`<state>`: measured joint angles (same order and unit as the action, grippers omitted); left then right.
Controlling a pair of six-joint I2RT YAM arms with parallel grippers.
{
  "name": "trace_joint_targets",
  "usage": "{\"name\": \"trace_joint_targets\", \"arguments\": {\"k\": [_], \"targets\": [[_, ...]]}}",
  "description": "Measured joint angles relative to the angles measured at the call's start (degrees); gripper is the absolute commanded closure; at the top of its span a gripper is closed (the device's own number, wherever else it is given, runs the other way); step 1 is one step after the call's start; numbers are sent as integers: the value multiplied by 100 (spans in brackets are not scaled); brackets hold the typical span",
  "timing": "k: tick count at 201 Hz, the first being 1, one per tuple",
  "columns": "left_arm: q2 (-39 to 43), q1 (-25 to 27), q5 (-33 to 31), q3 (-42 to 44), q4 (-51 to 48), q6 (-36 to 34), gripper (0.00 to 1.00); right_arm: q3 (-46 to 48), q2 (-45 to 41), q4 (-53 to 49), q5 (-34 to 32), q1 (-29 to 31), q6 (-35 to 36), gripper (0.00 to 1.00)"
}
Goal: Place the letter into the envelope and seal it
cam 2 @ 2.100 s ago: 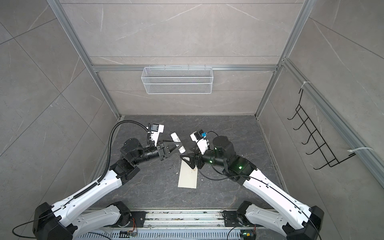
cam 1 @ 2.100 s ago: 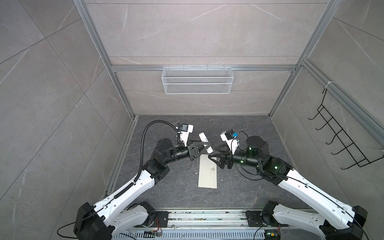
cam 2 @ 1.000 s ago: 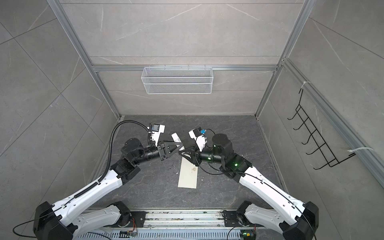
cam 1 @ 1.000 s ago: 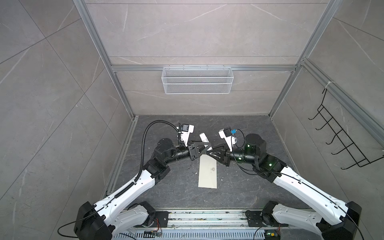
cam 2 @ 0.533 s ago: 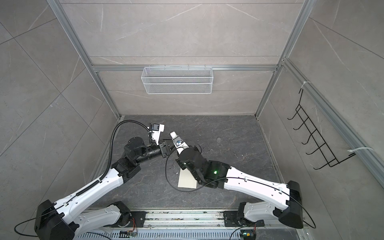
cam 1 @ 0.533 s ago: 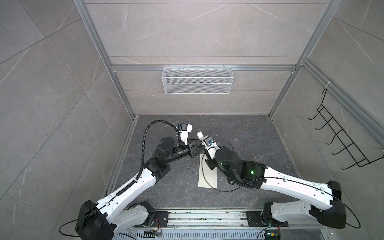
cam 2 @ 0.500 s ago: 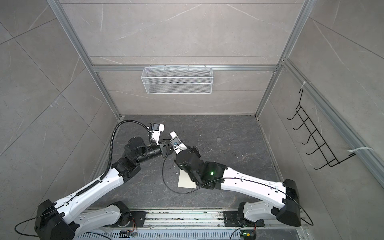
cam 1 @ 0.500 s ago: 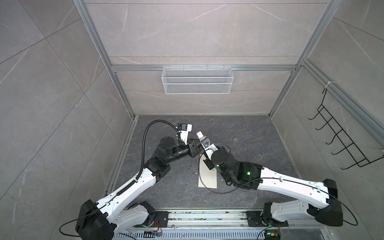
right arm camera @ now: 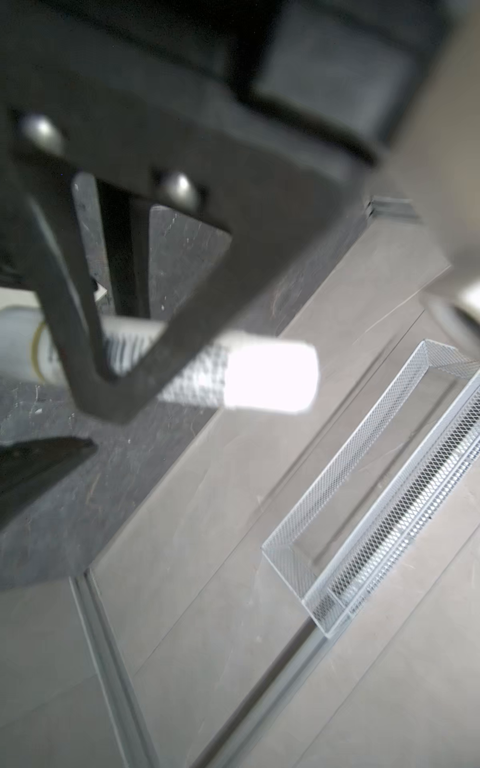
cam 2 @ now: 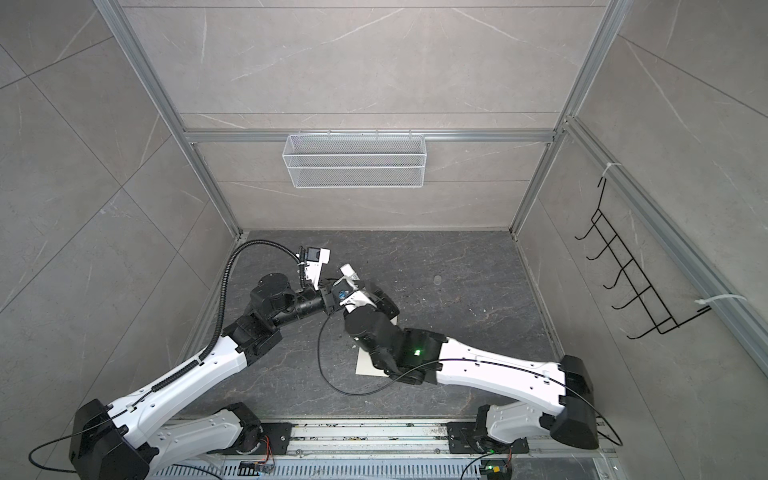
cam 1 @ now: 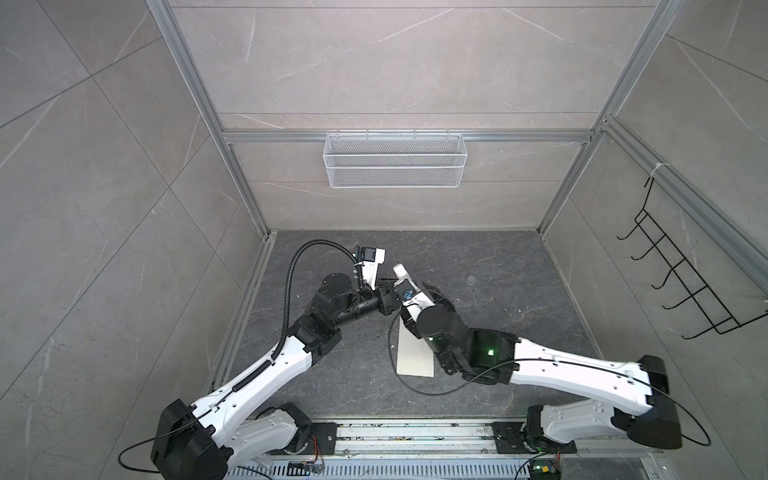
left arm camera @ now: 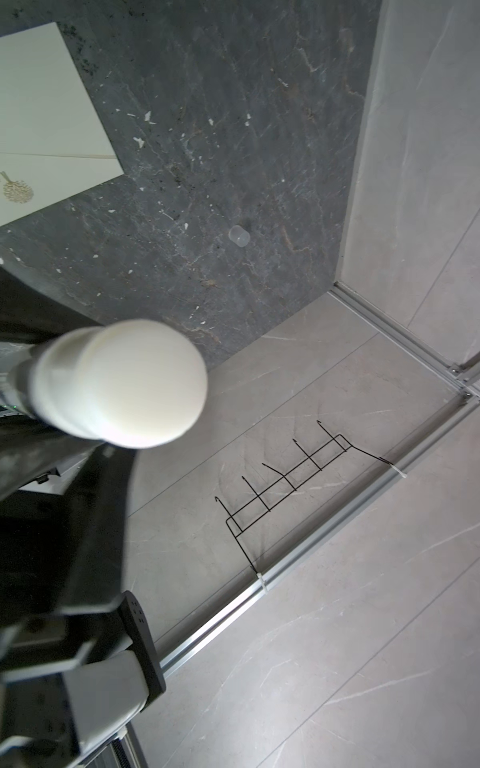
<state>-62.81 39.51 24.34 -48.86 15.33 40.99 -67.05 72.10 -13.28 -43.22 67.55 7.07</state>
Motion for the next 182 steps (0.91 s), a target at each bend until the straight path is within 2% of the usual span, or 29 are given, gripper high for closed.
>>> {"name": "trace_joint_targets", "arguments": {"k": [12,30,70,92,136,155,182], "targets": [[15,4,26,0,26,2,100,103,-452,-151,813,-411,-291,2],[33,4,81,0,26,13,100,249,-1025,-256,2168,-1147,-688,2],[33,4,315,0,136,144,100,640,-1401,-149,4951,-2304,-1508,17],[33,4,476,0,275,240,100,857,-1268,0,6070,-2684,-1869,24],[48,4,658,0,485,372,100,1034,-1099,481,7248,-2959,-2387,36],[48,4,732,0,540,404,100,1034,-1045,741,7534,-2979,-2531,41],[48,4,754,0,584,450,100,1040,-951,1034,7838,-2981,-2719,54]]}}
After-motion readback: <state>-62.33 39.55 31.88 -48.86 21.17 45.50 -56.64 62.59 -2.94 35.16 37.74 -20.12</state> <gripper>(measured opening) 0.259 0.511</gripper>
